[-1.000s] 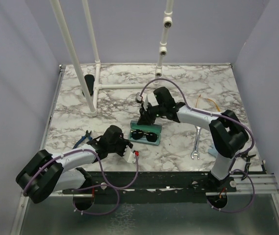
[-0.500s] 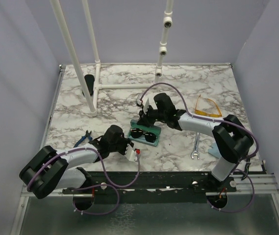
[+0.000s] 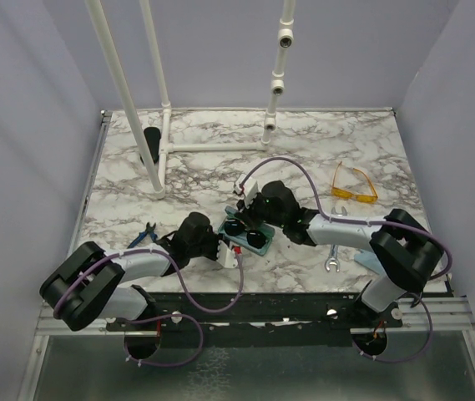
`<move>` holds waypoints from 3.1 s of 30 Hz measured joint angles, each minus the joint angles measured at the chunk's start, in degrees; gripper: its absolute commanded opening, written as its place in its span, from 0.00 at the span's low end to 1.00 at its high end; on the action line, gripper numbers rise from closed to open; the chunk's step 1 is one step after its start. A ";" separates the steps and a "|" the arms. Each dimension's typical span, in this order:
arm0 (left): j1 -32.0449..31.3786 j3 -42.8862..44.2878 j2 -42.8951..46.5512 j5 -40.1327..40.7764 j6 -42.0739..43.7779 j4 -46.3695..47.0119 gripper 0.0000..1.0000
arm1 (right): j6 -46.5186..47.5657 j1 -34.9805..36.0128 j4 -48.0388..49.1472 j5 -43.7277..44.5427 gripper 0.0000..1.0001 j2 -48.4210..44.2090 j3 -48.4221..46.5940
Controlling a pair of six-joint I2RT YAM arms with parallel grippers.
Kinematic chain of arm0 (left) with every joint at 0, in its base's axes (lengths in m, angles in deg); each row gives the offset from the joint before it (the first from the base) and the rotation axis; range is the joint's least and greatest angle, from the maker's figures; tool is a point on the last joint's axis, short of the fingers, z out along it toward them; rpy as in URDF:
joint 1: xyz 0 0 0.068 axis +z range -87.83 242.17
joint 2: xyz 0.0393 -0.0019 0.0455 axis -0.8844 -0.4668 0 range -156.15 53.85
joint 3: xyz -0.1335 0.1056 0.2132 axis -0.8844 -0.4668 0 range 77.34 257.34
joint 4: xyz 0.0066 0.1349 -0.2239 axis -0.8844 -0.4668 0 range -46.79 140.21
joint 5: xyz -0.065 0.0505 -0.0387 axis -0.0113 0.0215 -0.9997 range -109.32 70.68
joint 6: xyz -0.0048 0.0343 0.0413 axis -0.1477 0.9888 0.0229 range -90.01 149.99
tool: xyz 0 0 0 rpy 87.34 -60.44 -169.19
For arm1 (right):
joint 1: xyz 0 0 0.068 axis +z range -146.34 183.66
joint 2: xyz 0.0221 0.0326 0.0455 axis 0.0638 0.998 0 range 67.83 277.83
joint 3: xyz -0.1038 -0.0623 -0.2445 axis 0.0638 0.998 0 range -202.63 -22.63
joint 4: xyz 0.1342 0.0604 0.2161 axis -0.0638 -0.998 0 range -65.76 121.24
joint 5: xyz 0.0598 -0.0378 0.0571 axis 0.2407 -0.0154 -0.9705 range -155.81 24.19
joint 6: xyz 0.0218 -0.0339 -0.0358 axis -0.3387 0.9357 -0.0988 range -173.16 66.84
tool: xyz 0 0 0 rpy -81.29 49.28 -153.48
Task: Organize the sunglasses
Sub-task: Close the sunglasses case at the center of the board, then move the sunglasses case at the center of the board.
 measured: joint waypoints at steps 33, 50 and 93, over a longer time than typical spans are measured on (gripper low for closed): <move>1.97 0.28 5.05 -0.09 -0.33 2.47 0.09 | -12.31 7.43 -4.22 7.39 1.00 -10.56 8.46; 13.70 0.26 31.08 0.74 -30.49 -9.68 0.99 | -21.84 4.26 -23.69 20.20 1.00 -15.50 3.67; 28.55 -8.70 55.39 8.13 -74.20 0.57 0.99 | -25.86 -22.45 -21.29 23.43 0.56 3.72 -2.67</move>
